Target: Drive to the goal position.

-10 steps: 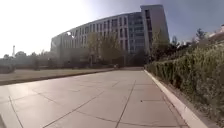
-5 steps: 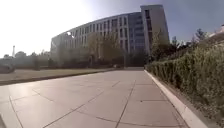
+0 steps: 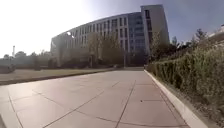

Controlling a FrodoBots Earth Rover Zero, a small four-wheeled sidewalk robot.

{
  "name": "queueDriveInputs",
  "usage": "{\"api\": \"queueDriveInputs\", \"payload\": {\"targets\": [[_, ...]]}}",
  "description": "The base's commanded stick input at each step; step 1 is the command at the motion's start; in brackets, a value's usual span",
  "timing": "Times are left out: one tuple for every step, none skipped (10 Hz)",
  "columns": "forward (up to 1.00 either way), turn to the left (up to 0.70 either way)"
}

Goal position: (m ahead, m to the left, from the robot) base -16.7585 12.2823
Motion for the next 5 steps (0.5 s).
{"api": "queueDriveInputs", "payload": {"targets": [[0.04, 0.0], [0.04, 0.0], [0.04, 0.0], [0.04, 0.0], [0.04, 0.0]]}}
